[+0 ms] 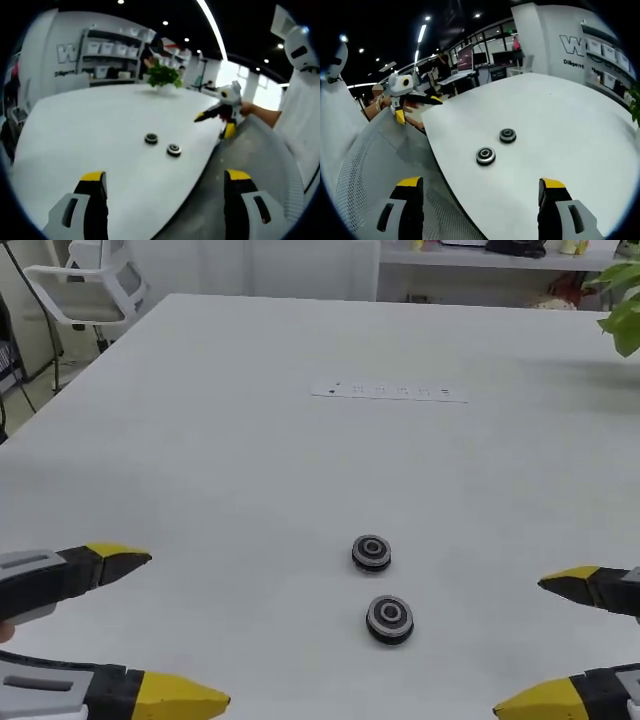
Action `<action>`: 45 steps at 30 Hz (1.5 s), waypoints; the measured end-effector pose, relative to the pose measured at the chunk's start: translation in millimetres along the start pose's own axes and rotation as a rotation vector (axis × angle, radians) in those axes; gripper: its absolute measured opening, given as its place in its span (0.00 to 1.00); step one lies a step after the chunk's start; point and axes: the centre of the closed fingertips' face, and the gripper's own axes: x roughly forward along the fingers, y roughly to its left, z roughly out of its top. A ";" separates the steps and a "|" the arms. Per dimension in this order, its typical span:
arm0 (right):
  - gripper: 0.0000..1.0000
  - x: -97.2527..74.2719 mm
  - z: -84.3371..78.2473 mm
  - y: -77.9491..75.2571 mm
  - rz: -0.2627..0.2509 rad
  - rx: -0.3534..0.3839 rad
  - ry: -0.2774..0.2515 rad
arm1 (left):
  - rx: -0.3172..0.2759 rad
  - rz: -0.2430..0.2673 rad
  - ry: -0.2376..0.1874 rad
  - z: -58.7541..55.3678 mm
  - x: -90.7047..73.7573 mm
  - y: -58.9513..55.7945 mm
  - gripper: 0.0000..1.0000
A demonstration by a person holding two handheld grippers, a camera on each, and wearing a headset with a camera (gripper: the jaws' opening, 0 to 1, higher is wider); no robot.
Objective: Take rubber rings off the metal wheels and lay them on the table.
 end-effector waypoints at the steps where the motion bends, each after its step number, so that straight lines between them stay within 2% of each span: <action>1: 0.95 -0.7 -0.2 -0.2 -0.003 0.003 -0.002 | -0.002 0.000 -0.003 -0.2 -0.5 -0.3 0.99; 13: 0.94 -3.7 -4.9 2.9 -0.006 0.016 -0.001 | -0.011 0.004 -0.007 -3.8 -3.3 -1.2 0.97; 19: 0.95 -5.6 -3.2 2.9 0.001 0.038 -0.028 | -0.006 0.000 -0.002 -5.4 -4.4 -2.0 0.96; 29: 0.94 -2.7 -9.2 1.8 0.007 0.042 -0.006 | -0.008 0.004 0.004 -7.3 -4.4 2.6 0.96; 33: 0.94 -1.9 -7.5 1.2 0.009 0.035 -0.004 | -0.005 0.001 0.003 -5.5 -4.8 1.5 0.96; 45: 0.92 -1.7 1.7 1.3 0.021 0.024 -0.022 | 0.054 -0.020 -0.003 11.5 -4.1 -5.6 0.96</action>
